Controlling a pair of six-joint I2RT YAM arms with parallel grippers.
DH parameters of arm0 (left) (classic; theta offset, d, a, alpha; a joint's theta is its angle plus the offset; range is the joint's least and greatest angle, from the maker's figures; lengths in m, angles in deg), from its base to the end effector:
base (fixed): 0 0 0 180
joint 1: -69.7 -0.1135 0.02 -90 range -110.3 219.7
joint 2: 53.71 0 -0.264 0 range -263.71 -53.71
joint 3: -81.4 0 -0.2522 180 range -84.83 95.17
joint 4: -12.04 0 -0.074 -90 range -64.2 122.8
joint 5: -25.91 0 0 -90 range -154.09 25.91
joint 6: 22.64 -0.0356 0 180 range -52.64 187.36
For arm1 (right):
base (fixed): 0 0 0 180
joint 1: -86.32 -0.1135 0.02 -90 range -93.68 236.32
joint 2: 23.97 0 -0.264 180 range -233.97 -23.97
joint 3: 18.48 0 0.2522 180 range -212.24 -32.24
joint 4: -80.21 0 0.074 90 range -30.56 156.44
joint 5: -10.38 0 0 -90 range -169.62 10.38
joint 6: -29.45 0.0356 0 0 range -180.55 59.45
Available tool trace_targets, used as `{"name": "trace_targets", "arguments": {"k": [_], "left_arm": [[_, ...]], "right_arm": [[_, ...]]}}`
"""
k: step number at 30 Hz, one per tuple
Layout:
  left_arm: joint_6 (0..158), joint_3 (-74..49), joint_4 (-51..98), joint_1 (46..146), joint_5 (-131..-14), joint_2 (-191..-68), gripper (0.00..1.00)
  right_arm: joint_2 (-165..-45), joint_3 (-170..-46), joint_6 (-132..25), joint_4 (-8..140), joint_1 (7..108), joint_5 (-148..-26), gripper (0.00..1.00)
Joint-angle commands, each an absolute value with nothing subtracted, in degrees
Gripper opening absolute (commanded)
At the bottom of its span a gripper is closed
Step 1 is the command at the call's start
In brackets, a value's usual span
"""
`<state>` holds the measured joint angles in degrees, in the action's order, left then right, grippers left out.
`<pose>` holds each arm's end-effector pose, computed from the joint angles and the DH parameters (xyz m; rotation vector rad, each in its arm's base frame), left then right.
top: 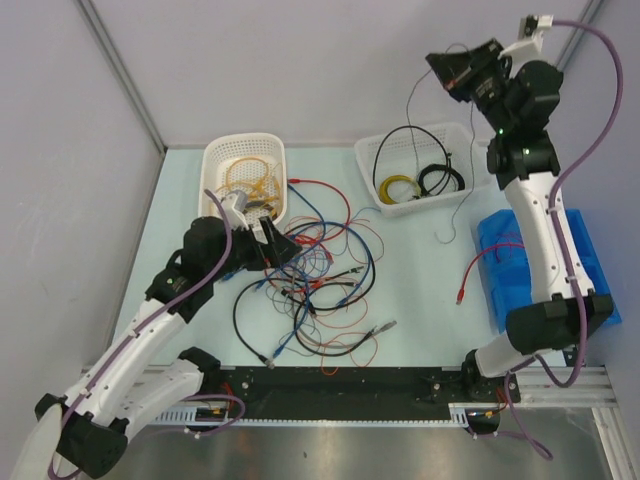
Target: Untangle the cables
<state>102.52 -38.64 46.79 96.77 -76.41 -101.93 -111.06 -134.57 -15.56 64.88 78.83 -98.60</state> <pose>0.1668 -0.0938 0.3192 0.0015 2.0801 -0.9013 0.3275 0.0547 0.5249 0.1662 1.4055 0.9863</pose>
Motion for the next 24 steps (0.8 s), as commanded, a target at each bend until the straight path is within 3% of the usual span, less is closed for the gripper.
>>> {"name": "trace_targets", "arguments": {"k": [1, 6, 11, 24], "left_arm": [[104.27, -41.06, 43.99, 96.42, -78.86, -99.76, 1.00], [104.36, -44.22, 43.99, 96.42, -79.65, -98.97, 1.00], [104.97, -46.59, 43.91, 96.42, -80.00, -98.88, 0.99], [106.91, -50.56, 39.86, 96.42, -82.29, -100.90, 1.00]], "right_arm": [[-117.39, -150.69, -16.78, 59.33, 79.98, -99.84, 0.00], [-127.41, -167.64, -14.59, 56.86, 81.04, -100.54, 0.00], [-133.74, -176.54, -8.44, 61.17, 83.32, -101.59, 0.00], [-144.20, -178.67, 1.15, 83.05, 85.88, -100.80, 0.00]]}}
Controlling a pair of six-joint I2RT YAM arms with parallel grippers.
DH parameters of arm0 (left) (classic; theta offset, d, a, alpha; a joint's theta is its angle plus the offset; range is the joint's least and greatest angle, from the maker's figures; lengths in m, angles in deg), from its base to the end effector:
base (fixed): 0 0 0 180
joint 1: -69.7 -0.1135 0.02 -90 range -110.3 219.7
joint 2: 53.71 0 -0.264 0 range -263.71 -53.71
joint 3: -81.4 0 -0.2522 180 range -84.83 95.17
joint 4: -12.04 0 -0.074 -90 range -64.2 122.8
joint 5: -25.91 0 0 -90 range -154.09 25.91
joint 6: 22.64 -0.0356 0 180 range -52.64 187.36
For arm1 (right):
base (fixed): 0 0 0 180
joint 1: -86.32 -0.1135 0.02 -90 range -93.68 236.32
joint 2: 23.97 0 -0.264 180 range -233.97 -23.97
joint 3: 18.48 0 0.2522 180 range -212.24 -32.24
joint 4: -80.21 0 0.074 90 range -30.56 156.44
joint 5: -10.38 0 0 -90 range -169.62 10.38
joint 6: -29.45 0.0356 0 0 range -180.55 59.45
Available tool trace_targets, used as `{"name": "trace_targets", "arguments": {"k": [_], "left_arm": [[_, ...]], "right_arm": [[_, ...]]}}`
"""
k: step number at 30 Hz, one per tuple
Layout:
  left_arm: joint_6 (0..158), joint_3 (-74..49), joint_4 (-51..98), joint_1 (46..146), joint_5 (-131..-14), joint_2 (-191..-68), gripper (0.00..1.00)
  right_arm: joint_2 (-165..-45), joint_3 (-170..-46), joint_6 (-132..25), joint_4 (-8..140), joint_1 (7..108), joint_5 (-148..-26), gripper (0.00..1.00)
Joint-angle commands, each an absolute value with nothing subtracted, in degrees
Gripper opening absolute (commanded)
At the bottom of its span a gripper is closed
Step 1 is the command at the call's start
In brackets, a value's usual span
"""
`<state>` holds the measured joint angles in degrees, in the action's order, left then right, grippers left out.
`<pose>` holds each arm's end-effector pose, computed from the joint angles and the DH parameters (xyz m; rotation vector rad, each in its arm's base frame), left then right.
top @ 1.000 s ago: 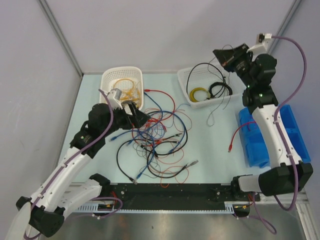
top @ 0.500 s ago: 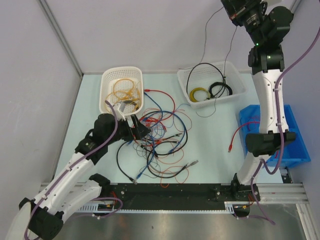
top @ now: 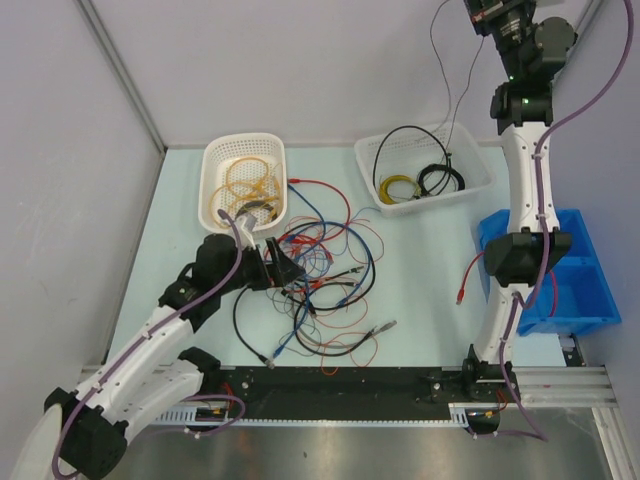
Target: Untangle the cables
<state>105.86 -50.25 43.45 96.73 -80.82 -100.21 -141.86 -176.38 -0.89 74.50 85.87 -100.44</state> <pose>0.1596 -0.0929 0.2598 -0.0326 2.2216 -0.9716 0.4252 0.0160 0.5694 0.1954 1.0614 1.1284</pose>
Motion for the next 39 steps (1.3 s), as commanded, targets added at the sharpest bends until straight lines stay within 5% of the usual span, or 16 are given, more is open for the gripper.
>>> {"name": "trace_targets", "arguments": {"k": [1, 15, 25, 39], "left_arm": [[106.91, -50.73, 39.69, 96.42, -82.37, -101.34, 1.00], [107.09, -51.44, 38.72, 96.42, -82.46, -102.57, 0.99], [107.26, -51.44, 37.22, 96.42, -83.60, -103.54, 1.00], [107.26, -51.35, 35.82, 96.42, -84.22, -104.33, 1.00]], "right_arm": [[-145.51, -178.49, 0.80, 83.06, 85.88, -101.76, 0.00], [-134.37, -125.97, -14.39, 82.36, 83.24, -96.60, 0.00], [-130.42, -122.42, -23.71, 67.77, 78.93, -89.21, 0.00], [-115.38, -115.48, -27.68, 66.80, 77.70, -81.20, 0.00]]}}
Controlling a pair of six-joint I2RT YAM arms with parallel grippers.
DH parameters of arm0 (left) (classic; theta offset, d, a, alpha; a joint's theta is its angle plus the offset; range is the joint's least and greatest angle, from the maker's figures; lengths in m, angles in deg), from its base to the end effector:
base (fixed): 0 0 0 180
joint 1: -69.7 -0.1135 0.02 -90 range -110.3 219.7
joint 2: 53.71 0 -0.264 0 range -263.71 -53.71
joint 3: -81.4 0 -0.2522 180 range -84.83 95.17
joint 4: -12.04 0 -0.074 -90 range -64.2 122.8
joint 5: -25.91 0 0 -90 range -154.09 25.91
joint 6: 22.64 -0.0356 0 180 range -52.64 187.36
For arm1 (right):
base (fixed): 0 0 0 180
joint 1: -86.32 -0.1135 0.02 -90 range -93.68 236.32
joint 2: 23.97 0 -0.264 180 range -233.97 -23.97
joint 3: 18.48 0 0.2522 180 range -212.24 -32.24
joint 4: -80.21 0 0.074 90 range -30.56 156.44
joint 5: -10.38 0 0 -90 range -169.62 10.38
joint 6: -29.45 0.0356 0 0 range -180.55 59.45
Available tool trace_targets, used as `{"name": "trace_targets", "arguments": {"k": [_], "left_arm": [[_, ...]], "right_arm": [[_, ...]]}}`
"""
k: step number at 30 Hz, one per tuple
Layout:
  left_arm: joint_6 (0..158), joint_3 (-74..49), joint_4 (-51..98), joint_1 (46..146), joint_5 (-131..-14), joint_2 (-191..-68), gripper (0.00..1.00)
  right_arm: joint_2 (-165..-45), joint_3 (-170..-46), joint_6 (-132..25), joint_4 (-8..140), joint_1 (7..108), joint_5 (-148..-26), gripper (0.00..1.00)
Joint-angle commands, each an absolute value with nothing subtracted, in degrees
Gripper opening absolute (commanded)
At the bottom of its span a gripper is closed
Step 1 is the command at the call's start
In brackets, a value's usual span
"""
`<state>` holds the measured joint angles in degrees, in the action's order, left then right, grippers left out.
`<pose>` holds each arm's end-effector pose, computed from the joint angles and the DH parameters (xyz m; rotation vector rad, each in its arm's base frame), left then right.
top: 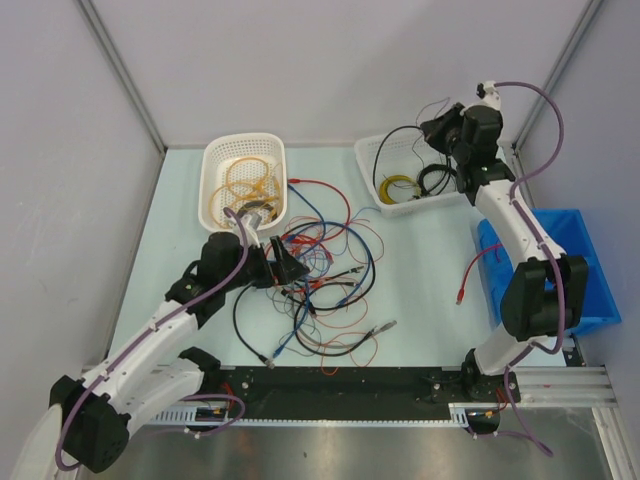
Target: Untangle the cables
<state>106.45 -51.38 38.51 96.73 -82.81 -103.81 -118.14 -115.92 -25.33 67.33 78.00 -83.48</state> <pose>0.1698 -0.0994 0.2506 -0.0203 2.2259 -1.0131 0.3944 0.0601 0.3729 0.3642 1.7405 0.6126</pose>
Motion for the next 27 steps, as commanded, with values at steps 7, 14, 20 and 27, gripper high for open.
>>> {"name": "trace_targets", "arguments": {"k": [7, 14, 20, 27], "left_arm": [[107.09, -51.00, 35.82, 96.42, -84.66, -105.21, 1.00], [106.65, -50.56, 36.52, 96.42, -83.69, -105.12, 0.99], [104.98, -48.28, 36.78, 96.42, -81.50, -106.26, 1.00], [104.28, -45.29, 37.31, 96.42, -80.62, -109.16, 1.00]], "right_arm": [[-119.68, -115.48, -28.20, 61.96, 78.67, -81.91, 0.00], [-125.13, -119.59, -29.52, 58.37, 80.08, -80.68, 0.61], [-121.37, -124.96, -33.21, 54.76, 77.80, -76.63, 0.72], [-108.10, -113.84, -33.30, 55.63, 66.84, -76.64, 0.71]]}}
